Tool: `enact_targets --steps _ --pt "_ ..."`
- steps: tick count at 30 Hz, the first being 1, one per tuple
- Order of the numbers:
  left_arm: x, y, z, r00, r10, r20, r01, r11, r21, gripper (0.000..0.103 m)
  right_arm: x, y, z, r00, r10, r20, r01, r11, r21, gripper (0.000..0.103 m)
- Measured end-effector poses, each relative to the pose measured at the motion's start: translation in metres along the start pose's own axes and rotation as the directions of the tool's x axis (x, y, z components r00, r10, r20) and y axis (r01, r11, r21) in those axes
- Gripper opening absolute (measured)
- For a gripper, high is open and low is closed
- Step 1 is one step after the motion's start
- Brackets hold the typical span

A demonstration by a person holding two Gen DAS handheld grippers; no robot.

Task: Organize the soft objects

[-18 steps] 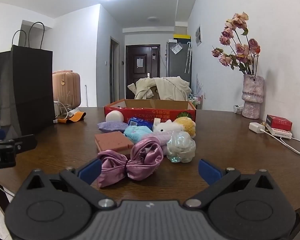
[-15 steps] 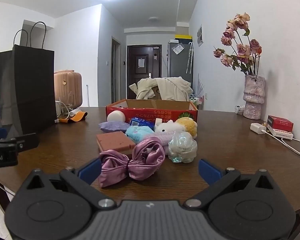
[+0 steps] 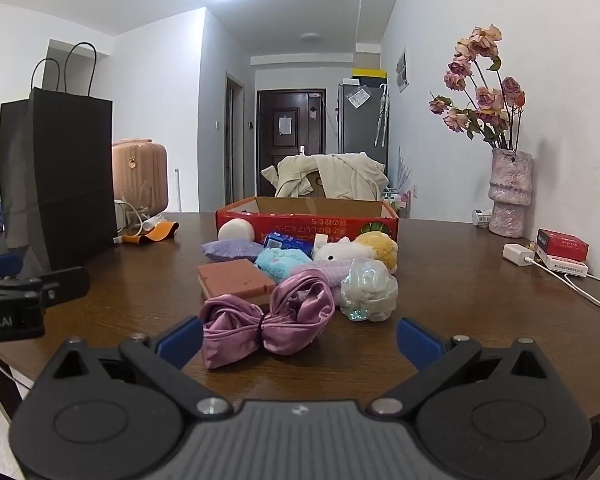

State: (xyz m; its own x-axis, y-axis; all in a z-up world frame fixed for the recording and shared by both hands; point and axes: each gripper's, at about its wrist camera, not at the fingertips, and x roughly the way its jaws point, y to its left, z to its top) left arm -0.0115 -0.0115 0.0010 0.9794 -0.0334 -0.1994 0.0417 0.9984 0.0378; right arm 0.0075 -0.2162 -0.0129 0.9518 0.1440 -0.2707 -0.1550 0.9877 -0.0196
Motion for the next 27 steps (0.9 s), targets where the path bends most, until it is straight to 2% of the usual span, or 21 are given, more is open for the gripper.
enact_targets --steps 4,27 --pt "-0.0024 -0.0031 0.0001 1.0 -0.007 0.006 0.007 1.0 0.008 0.103 -0.0088 0.0028 0.0011 0.999 -0.005 0.032 0.005 1.0 -0.014 0.103" --pt "-0.0021 -0.0037 -0.0003 1.0 -0.005 0.015 0.005 1.0 0.009 0.103 -0.0084 0.0013 0.0001 1.0 -0.005 0.028 0.006 1.0 -0.012 0.103"
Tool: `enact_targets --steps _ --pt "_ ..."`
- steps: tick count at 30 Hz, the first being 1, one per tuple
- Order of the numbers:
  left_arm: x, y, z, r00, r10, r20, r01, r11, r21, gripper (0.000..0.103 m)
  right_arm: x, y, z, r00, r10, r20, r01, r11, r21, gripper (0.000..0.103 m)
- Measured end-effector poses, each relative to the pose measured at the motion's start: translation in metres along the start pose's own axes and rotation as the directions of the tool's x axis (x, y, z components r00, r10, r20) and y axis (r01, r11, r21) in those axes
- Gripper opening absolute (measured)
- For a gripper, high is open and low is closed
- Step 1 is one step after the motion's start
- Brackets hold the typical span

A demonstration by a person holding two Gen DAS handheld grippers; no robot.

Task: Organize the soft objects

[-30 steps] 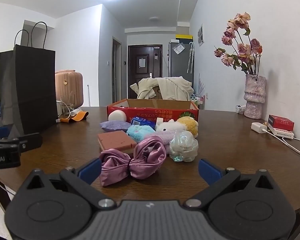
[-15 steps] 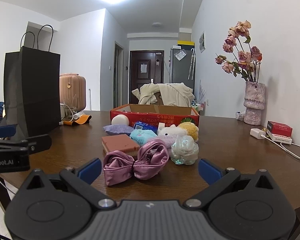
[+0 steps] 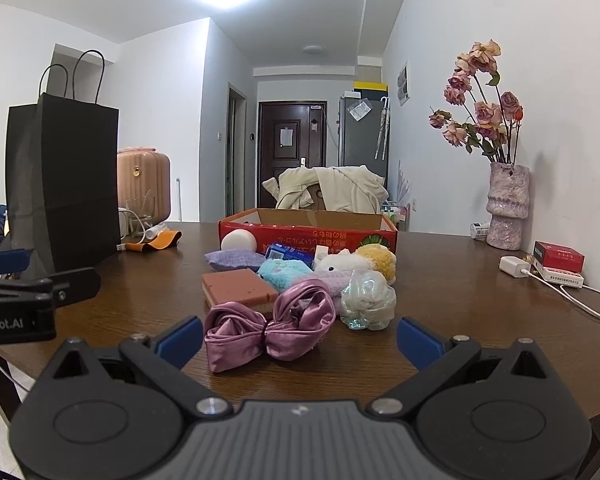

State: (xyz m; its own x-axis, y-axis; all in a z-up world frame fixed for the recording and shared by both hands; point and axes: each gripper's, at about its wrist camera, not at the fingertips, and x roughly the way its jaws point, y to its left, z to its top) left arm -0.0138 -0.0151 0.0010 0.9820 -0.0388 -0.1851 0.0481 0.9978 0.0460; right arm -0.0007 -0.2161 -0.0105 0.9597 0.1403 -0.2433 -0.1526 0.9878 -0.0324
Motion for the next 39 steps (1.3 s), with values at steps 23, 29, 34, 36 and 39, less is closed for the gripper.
enact_targets --steps 23,29,34,36,39 --pt "-0.0009 0.0008 -0.0004 1.0 0.002 0.003 -0.002 1.0 0.0 0.103 0.0039 -0.0033 -0.001 1.0 -0.004 -0.009 0.004 1.0 0.006 0.103" --pt "-0.001 0.0005 -0.0002 1.0 0.003 0.003 -0.003 1.0 0.0 0.103 0.0043 -0.0033 -0.0013 1.0 -0.004 -0.01 0.004 1.0 0.006 0.103" --pt "-0.0009 0.0004 0.0 1.0 0.003 0.002 -0.003 1.0 0.0 0.103 0.0055 -0.0029 -0.0019 1.0 -0.005 -0.011 0.005 1.0 0.007 0.103" --pt "-0.001 0.0003 -0.0001 1.0 0.003 0.002 -0.003 1.0 0.0 0.103 0.0056 -0.0029 -0.0018 1.0 -0.005 -0.012 0.005 1.0 0.007 0.103" --pt "-0.0007 0.0001 -0.0006 1.0 0.002 0.001 -0.002 1.0 0.001 0.103 0.0059 -0.0026 -0.0019 1.0 -0.005 -0.012 0.005 1.0 0.006 0.103"
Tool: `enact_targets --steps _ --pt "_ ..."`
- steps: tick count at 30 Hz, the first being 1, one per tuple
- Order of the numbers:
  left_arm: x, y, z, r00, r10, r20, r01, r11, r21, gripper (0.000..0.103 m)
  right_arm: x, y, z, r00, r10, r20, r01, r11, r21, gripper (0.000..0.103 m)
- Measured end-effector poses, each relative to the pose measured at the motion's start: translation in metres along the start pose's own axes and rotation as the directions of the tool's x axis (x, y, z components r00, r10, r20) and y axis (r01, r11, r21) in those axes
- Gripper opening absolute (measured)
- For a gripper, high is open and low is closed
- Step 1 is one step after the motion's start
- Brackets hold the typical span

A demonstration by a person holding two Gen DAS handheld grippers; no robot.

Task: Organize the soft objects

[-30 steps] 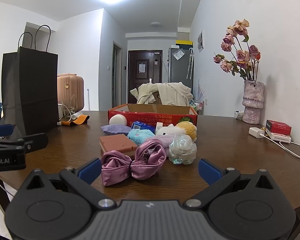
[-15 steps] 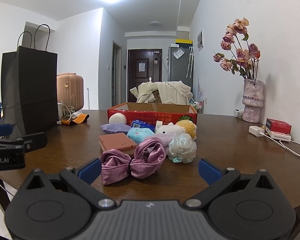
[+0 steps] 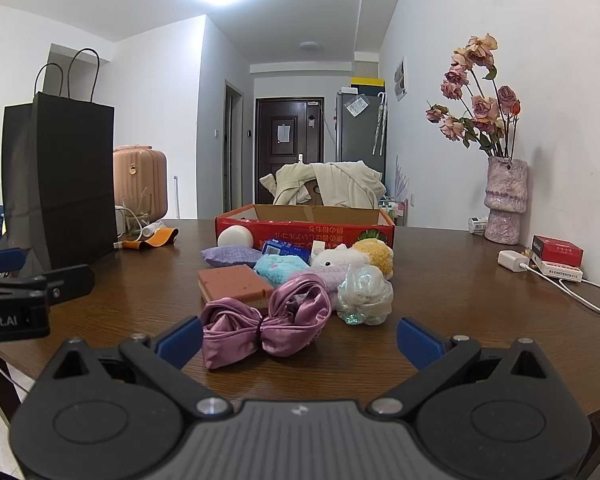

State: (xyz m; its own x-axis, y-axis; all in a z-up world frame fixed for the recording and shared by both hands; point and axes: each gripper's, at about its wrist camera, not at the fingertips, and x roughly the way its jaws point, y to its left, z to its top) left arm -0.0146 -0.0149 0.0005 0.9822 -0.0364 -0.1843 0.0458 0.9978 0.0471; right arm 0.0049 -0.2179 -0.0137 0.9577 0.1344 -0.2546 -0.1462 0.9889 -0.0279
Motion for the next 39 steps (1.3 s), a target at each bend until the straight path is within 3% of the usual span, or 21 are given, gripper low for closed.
enact_targets --steps 13,17,23,25,28,31,35,36,38,39 --pt "0.019 0.0 -0.002 0.999 -0.01 -0.034 0.01 1.0 -0.007 0.103 0.008 -0.005 0.0 1.0 -0.002 -0.009 0.003 1.0 0.009 0.103" --pt "0.038 -0.004 -0.002 0.991 -0.089 -0.095 0.088 0.996 -0.014 0.103 0.018 -0.018 -0.004 0.999 -0.018 -0.029 0.02 0.997 0.069 0.103" --pt "0.07 -0.021 0.005 0.964 -0.221 -0.148 0.215 0.975 -0.058 0.099 0.04 -0.039 0.005 0.995 0.068 -0.067 -0.058 0.988 0.147 0.101" --pt "0.084 -0.029 0.007 0.954 -0.252 -0.161 0.245 0.968 -0.059 0.098 0.05 -0.04 0.01 0.996 0.067 -0.061 -0.059 0.989 0.134 0.086" --pt "0.103 -0.035 0.006 0.944 -0.264 -0.198 0.254 0.964 -0.074 0.087 0.071 -0.044 0.016 0.993 0.084 -0.086 -0.071 0.987 0.145 0.066" --pt "0.124 -0.036 0.002 0.923 -0.29 -0.253 0.267 0.956 -0.12 0.072 0.095 -0.052 0.018 0.984 0.121 -0.133 -0.093 0.975 0.2 0.051" --pt "0.143 -0.033 -0.005 0.891 -0.325 -0.318 0.286 0.944 -0.163 0.065 0.12 -0.056 0.017 0.969 0.171 -0.176 -0.128 0.964 0.231 0.037" --pt "0.145 -0.032 -0.007 0.885 -0.335 -0.323 0.295 0.941 -0.168 0.06 0.124 -0.056 0.015 0.966 0.178 -0.189 -0.133 0.964 0.23 0.029" --pt "0.146 -0.03 -0.008 0.865 -0.388 -0.319 0.338 0.919 -0.201 0.028 0.131 -0.056 0.011 0.956 0.195 -0.218 -0.142 0.961 0.237 0.021" --pt "0.147 -0.029 -0.008 0.854 -0.412 -0.317 0.357 0.908 -0.218 0.028 0.133 -0.056 0.009 0.951 0.21 -0.227 -0.152 0.957 0.247 0.015"
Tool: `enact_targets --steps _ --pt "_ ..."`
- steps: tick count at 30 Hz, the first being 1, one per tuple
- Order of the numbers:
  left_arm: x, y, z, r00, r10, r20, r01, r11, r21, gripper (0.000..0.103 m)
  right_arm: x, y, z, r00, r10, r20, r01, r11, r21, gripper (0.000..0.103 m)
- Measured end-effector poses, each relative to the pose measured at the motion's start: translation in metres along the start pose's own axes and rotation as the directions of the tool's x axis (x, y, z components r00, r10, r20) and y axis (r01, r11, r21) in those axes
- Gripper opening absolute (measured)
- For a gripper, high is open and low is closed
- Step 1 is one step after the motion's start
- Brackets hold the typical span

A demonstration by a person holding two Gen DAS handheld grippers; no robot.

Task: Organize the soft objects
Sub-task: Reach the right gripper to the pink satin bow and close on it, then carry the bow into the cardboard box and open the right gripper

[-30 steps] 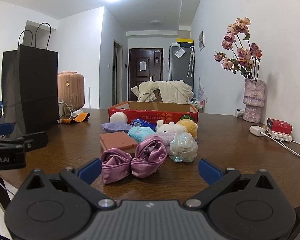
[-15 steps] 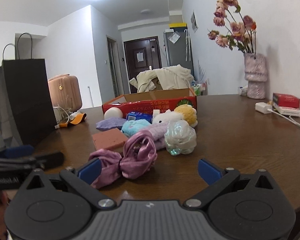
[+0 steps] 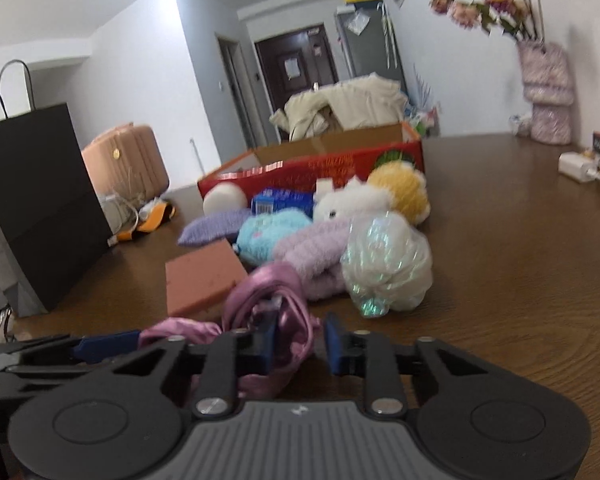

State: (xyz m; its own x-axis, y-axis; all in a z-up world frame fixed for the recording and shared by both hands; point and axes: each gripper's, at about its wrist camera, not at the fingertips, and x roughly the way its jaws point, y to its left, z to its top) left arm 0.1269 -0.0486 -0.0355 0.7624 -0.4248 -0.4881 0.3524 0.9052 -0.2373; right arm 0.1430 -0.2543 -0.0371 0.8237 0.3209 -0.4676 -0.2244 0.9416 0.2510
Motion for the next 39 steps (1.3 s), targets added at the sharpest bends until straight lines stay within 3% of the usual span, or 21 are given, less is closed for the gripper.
enact_targets --steps 5,9,14,19,24,28,31,35,39 --pt "-0.011 -0.007 0.011 0.999 -0.019 0.031 0.018 0.999 0.03 0.024 -0.008 0.002 0.001 1.0 0.022 0.011 -0.022 1.0 0.013 0.012" --pt "-0.027 -0.008 0.04 0.994 -0.059 0.087 0.055 0.997 0.046 0.024 -0.027 0.009 0.022 0.997 0.042 0.069 -0.041 0.999 -0.02 0.012" --pt "-0.026 0.001 0.101 0.989 -0.056 0.136 0.051 0.998 0.043 0.024 -0.025 0.013 0.079 0.988 0.105 0.114 -0.102 0.994 -0.034 0.012" --pt "-0.002 0.023 0.182 0.985 -0.043 0.168 0.044 0.999 -0.003 0.024 0.013 0.022 0.152 0.981 0.141 0.132 -0.131 0.988 -0.08 0.012" --pt "0.069 0.064 0.268 0.989 -0.006 0.148 0.008 1.0 -0.018 0.025 0.088 0.022 0.237 0.983 0.162 0.085 -0.156 0.986 -0.065 0.012" --pt "0.153 0.11 0.309 0.997 0.039 0.06 -0.034 0.996 -0.081 0.025 0.189 0.011 0.289 0.99 0.137 -0.027 -0.137 0.991 0.008 0.012" --pt "0.216 0.143 0.321 0.997 0.078 -0.025 -0.08 0.99 -0.12 0.025 0.27 -0.001 0.306 0.984 0.12 -0.129 -0.11 0.99 0.084 0.013" --pt "0.283 0.18 0.328 0.981 0.141 -0.13 -0.163 0.971 -0.176 0.027 0.358 -0.02 0.311 0.961 0.12 -0.247 -0.063 0.972 0.228 0.012" --pt "0.313 0.202 0.327 0.967 0.177 -0.183 -0.209 0.961 -0.18 0.036 0.406 -0.015 0.305 0.954 0.062 -0.293 -0.001 0.979 0.205 0.014"
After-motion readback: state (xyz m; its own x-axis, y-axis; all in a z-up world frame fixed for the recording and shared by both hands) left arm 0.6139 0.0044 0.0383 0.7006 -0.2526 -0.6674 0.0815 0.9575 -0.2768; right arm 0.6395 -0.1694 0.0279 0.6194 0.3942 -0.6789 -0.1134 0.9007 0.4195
